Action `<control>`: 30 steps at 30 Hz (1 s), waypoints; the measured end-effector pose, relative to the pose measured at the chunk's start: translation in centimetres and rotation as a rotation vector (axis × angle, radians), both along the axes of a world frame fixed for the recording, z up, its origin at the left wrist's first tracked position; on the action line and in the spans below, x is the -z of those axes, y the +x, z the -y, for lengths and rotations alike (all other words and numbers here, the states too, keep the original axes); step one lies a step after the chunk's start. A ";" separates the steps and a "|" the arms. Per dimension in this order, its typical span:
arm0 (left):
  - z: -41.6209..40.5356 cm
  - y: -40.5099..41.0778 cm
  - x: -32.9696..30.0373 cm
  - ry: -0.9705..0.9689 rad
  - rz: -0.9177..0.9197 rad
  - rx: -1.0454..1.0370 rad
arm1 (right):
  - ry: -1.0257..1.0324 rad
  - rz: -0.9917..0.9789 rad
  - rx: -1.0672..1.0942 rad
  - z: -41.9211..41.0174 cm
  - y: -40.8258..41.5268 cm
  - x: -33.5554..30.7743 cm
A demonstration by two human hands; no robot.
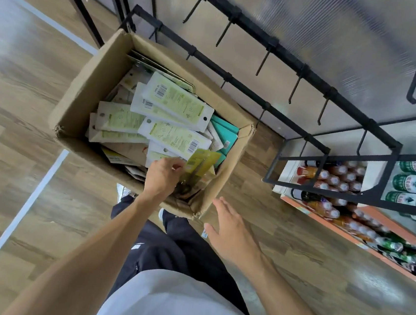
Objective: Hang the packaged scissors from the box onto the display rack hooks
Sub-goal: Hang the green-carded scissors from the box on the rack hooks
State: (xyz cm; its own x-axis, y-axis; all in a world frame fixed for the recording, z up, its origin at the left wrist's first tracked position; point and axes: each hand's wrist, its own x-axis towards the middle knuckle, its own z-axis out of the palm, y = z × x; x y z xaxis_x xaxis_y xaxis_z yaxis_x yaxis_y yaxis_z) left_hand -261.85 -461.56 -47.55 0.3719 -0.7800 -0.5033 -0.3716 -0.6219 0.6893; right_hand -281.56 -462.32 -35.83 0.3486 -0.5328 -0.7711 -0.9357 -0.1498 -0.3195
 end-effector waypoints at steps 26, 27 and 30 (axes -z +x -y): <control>-5.1 14.3 -9.1 -0.118 -0.189 -0.613 | -0.200 -0.431 -0.392 8.2 8.9 8.5; -5.1 14.5 -9.0 -0.116 -0.196 -0.617 | -0.202 -0.439 -0.421 8.6 9.1 8.5; -5.1 15.2 -8.9 -0.114 -0.212 -0.621 | -0.186 -0.418 -0.393 9.7 9.7 8.1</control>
